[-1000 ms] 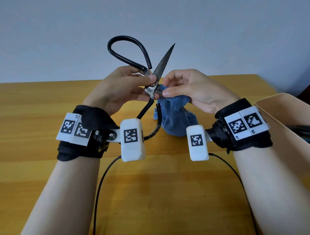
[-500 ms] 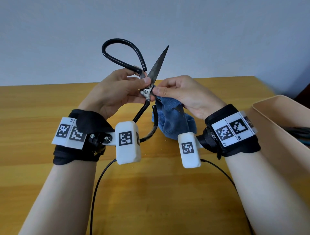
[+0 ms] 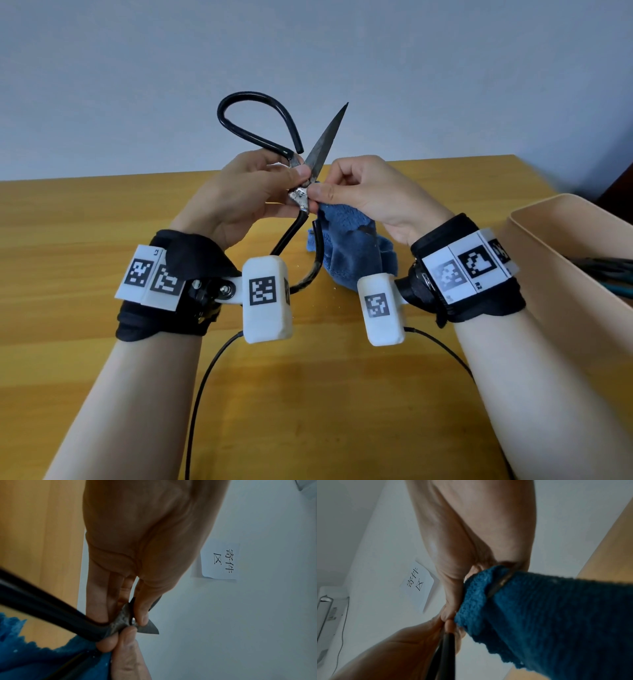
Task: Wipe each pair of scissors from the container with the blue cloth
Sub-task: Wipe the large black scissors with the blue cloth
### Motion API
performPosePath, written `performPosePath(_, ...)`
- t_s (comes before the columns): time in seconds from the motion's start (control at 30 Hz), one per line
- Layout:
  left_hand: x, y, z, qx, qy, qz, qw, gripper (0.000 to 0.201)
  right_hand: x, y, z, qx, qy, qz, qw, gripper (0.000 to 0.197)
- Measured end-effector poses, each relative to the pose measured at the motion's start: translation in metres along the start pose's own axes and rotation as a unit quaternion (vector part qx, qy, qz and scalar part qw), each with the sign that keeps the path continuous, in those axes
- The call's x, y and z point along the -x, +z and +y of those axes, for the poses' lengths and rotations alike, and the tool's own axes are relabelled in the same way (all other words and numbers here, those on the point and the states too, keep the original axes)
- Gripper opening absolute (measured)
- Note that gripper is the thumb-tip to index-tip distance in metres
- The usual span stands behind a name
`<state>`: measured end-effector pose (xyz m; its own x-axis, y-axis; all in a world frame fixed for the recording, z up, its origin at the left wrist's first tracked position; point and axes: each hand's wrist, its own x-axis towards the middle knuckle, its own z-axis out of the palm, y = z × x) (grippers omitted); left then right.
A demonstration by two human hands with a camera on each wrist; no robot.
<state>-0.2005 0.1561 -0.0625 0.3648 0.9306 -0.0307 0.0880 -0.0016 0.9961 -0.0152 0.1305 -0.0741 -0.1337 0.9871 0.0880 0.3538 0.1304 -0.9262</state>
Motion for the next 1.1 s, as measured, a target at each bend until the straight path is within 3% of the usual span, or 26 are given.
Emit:
performPosePath(0.07, 0.000, -0.002, 0.000, 0.001, -0.007, 0.005, 1.000, 0.016, -0.001, 0.003, -0.001, 0.002, -0.003, 0.001, 1.000, 0.034)
performPosePath(0.2, 0.002, -0.004, 0.002, 0.001, -0.012, 0.001, 1.000, 0.014, 0.000, -0.003, -0.004, 0.004, 0.007, -0.032, 0.999, 0.014)
performPosePath(0.33, 0.002, 0.002, 0.002, 0.000, -0.019, 0.003, 1.000, 0.012, 0.002, -0.013, -0.002, 0.006, 0.025, -0.062, 0.998, 0.013)
performPosePath(0.53, 0.003, 0.005, 0.004, 0.015, -0.022, 0.016, 1.000, 0.014, -0.001, -0.014, 0.000, -0.074, 0.042, 0.011, 0.996, 0.021)
performPosePath(0.7, 0.003, -0.002, 0.005, 0.009, -0.022, 0.033, 0.999, 0.014, 0.003, -0.018, 0.000, -0.110, 0.029, -0.064, 0.991, 0.024)
performPosePath(0.8, 0.004, -0.001, 0.006, 0.007, -0.023, 0.037, 0.999, 0.014, 0.002, -0.016, 0.003, -0.130, 0.037, -0.073, 0.988, 0.027)
performPosePath(1.1, 0.004, 0.007, 0.006, -0.004, -0.015, 0.042, 0.999, 0.007, 0.002, -0.011, 0.003, -0.035, 0.047, -0.061, 0.996, 0.009)
